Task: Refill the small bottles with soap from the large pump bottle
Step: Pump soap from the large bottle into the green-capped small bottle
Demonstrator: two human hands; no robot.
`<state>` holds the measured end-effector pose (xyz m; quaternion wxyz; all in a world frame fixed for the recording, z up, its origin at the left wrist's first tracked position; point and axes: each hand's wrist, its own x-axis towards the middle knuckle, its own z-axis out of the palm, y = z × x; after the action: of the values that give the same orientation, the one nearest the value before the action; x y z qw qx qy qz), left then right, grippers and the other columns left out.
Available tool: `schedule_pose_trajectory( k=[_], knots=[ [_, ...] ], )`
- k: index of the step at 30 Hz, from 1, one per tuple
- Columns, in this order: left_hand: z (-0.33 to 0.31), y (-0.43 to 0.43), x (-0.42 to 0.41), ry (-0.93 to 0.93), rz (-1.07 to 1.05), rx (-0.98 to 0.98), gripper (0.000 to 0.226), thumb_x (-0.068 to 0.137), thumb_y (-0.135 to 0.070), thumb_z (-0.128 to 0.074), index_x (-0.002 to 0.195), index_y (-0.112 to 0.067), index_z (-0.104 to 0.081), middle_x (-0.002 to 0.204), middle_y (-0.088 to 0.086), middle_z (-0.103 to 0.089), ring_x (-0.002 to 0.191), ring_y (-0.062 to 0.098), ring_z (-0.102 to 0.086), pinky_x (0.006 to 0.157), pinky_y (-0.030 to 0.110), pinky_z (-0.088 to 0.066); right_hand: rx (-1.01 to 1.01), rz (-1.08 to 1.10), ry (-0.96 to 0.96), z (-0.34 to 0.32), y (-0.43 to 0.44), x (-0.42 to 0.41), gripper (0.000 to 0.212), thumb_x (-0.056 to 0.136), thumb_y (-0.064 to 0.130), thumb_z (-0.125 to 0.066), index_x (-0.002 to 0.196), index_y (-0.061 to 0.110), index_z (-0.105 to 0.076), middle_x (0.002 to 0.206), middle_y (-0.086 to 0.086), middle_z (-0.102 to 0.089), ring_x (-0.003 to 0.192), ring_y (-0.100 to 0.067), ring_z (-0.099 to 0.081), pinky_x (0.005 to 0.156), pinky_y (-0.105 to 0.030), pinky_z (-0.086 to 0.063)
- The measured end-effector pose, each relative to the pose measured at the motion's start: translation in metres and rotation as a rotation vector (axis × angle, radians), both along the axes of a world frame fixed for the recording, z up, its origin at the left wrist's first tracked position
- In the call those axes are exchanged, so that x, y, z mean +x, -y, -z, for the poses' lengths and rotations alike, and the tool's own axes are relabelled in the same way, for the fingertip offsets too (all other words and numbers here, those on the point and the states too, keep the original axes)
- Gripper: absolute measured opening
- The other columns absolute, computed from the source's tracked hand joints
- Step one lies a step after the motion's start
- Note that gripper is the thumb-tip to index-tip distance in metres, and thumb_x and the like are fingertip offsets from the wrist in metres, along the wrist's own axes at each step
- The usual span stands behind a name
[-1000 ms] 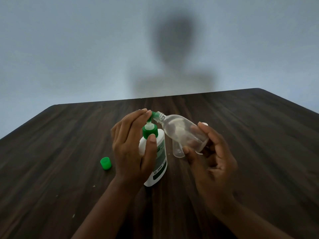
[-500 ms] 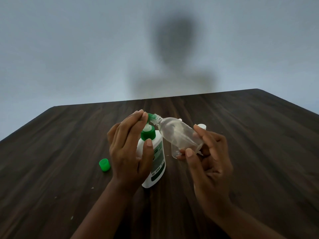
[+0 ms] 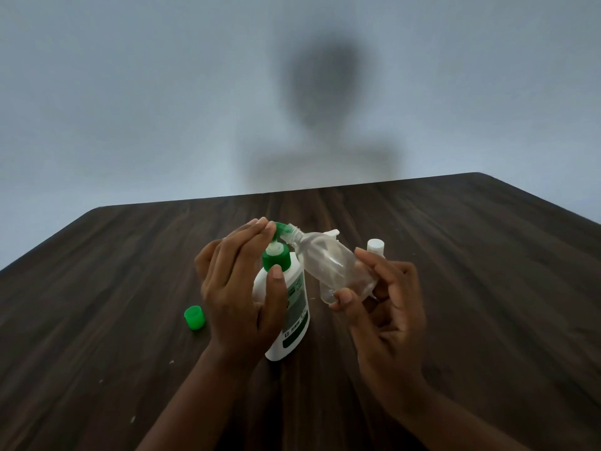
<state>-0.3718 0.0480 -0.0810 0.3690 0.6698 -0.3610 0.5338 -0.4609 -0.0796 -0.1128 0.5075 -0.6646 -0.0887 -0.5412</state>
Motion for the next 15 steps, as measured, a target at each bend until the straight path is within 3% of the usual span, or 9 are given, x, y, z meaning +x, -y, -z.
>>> schedule_pose_trajectory(
  k=[4, 9, 15],
  knots=[
    [-0.0018, -0.0017, 0.002, -0.012, -0.028, 0.079, 0.049, 0.098, -0.034, -0.034, 0.112, 0.003, -0.063, 0.113, 0.015, -0.064, 0.109, 0.019, -0.055, 0.098, 0.027, -0.034, 0.006, -0.019, 0.008, 0.0006, -0.0004, 0.0006, 0.038, 0.085, 0.019, -0.064, 0.121, 0.024, -0.053, 0.108, 0.013, -0.052, 0.086, -0.015, -0.061, 0.067, -0.02, -0.054],
    [-0.0044, -0.0017, 0.0031, -0.014, -0.02, 0.078, 0.041, 0.092, -0.026, -0.04, 0.099, 0.003, -0.067, 0.1, 0.014, -0.068, 0.096, 0.018, -0.058, 0.091, 0.025, -0.036, 0.031, -0.029, 0.002, 0.0041, 0.0023, 0.0, 0.032, 0.088, 0.021, -0.062, 0.119, 0.029, -0.055, 0.106, 0.01, -0.05, 0.082, -0.025, -0.061, 0.062, -0.038, -0.058],
    [-0.0031, -0.0027, 0.0003, -0.026, 0.028, 0.046, 0.037, 0.089, -0.021, -0.042, 0.105, 0.004, -0.065, 0.105, 0.015, -0.066, 0.101, 0.018, -0.057, 0.09, 0.03, -0.04, -0.028, 0.006, -0.004, 0.0027, 0.0007, -0.0006, 0.037, 0.087, 0.019, -0.061, 0.122, 0.024, -0.051, 0.107, 0.007, -0.05, 0.08, -0.019, -0.061, 0.063, -0.017, -0.052]
  ],
)
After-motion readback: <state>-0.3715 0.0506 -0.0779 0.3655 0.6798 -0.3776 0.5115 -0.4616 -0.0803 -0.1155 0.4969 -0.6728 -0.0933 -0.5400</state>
